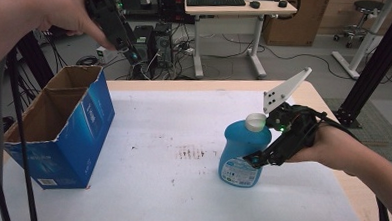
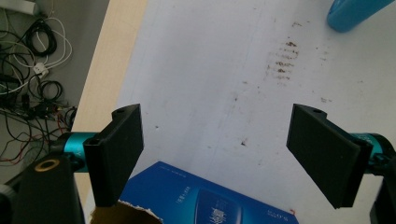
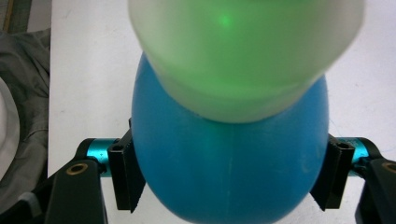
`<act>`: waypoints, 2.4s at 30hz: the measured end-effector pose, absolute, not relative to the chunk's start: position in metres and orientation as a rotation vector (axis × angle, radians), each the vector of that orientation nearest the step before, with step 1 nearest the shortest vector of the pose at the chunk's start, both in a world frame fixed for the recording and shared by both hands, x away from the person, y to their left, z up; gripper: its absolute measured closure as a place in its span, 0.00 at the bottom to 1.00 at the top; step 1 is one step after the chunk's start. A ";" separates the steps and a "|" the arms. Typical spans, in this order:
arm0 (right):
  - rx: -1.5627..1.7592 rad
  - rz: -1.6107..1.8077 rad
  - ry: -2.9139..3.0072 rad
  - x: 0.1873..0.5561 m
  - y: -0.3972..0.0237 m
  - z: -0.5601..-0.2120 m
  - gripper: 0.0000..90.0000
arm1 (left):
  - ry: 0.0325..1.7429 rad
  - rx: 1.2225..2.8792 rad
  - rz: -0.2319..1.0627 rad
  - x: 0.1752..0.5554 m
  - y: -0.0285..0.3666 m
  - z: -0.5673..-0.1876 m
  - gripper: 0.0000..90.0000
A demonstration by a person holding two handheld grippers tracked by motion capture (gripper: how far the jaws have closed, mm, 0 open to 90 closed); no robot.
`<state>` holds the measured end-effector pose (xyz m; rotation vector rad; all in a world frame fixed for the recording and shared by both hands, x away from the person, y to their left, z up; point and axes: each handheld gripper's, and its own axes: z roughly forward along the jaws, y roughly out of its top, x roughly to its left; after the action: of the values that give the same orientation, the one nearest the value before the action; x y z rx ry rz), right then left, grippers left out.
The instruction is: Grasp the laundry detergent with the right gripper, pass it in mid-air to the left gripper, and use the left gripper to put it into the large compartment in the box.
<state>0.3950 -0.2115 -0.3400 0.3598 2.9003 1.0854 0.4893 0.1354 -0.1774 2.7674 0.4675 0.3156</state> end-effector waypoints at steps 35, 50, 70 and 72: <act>0.326 1.103 2.876 0.394 -0.212 -0.345 0.46 | 0.453 2.776 0.314 0.489 0.134 -0.179 0.21; 0.309 1.097 2.817 0.391 -0.213 -0.341 0.49 | 0.452 2.773 0.312 0.489 0.136 -0.179 0.21; 0.297 1.153 2.781 0.409 -0.204 -0.300 0.50 | 0.410 2.751 0.290 0.485 0.134 -0.175 0.21; 0.278 1.146 2.783 0.414 -0.199 -0.294 0.50 | 0.398 2.751 0.285 0.485 0.134 -0.175 0.21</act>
<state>0.4135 -0.1994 -0.2936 0.2783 2.7833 1.1458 0.4846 0.1336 -0.1747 2.7508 0.3979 0.2850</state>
